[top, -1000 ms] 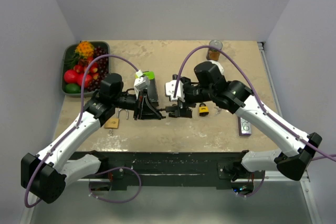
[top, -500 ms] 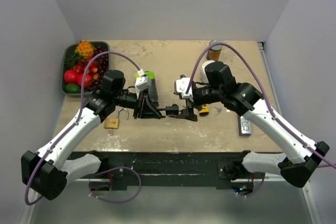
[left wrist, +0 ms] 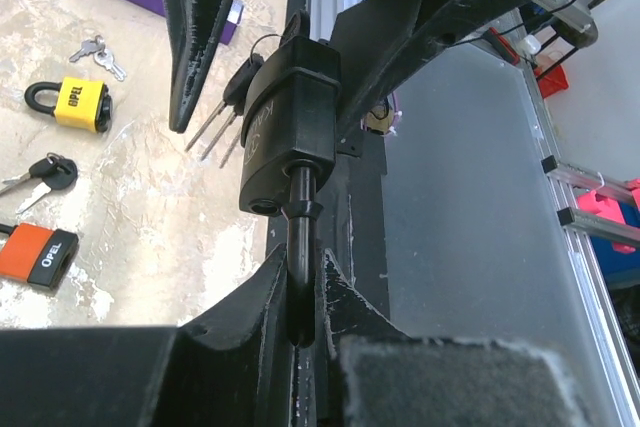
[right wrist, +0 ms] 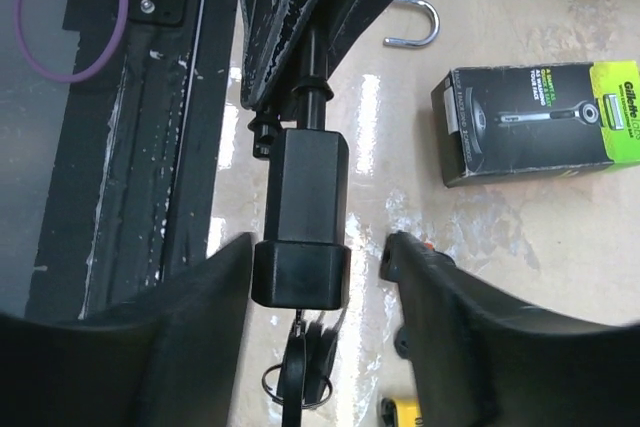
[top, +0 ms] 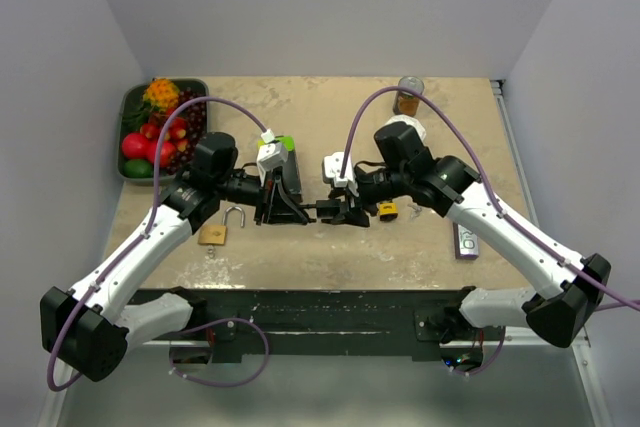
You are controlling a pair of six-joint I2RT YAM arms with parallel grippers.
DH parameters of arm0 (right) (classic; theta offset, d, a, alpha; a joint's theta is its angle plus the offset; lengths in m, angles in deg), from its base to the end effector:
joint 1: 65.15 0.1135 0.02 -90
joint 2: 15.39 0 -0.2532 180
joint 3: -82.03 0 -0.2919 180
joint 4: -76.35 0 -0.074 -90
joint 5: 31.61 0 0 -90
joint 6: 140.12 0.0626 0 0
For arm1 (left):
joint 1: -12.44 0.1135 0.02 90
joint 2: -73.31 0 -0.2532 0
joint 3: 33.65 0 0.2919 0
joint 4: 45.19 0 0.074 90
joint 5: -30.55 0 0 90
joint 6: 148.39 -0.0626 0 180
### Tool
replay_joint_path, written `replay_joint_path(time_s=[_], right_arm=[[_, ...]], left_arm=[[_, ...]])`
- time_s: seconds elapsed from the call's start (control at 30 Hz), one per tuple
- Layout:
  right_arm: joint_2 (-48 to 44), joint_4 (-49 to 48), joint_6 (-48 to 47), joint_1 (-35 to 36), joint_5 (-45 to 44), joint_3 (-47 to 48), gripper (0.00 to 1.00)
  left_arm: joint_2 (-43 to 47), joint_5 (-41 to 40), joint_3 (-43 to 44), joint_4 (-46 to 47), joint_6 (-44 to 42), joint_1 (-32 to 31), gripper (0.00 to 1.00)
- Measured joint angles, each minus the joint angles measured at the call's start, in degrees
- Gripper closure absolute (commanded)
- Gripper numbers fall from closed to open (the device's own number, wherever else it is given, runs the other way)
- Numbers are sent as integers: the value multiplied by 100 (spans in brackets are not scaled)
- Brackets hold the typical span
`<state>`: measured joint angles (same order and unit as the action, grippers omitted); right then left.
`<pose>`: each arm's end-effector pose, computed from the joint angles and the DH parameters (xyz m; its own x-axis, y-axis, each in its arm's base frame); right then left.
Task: Lock with the key
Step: Lock the lock.
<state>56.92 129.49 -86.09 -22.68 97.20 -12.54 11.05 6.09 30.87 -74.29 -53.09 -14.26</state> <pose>0.2106 0.2459 0.3420 0.1331 -0.4987 -0.8565 -0.9910 -0.0521 -0.1236 0.2272 -0.1781 0.3040 -0.4858 0.2015 -0.8505 0.8705 0.0237 -0.4916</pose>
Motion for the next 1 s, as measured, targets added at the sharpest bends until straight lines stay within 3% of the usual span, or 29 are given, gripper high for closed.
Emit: replay_joint_path(time_s=[0.13, 0.23, 0.27, 0.37, 0.5, 0.67, 0.7, 0.8, 0.83, 1.0], right_arm=[[-2, -85, 66, 0, 111, -2, 59], [-2, -138, 133, 0, 188, -11, 84], [-2, -162, 162, 0, 197, -20, 98], [0, -195, 201, -13, 256, -31, 100], [46, -190, 468, -42, 374, -31, 100], [264, -195, 964, -90, 581, -31, 100], [319, -208, 1071, -101, 645, -31, 100], [442, -278, 1351, -138, 850, -31, 100], [452, -295, 1453, -142, 885, -31, 100], [439, -470, 1759, -118, 1005, -42, 100]], left_arm=[[0, -13, 0, 26, 48, 0, 100], [0, -70, 0, 72, 118, 0, 100], [0, -83, 0, 81, 133, 0, 100], [0, -111, 0, 120, 160, 0, 100], [2, -166, 2, 55, 31, 0, 88], [66, -461, 11, -330, -564, 0, 94], [90, -520, 11, -378, -660, 0, 92], [199, -708, 11, -522, -914, 0, 65], [229, -778, 11, -520, -968, 0, 61], [254, -933, 195, -697, -1342, 2, 55]])
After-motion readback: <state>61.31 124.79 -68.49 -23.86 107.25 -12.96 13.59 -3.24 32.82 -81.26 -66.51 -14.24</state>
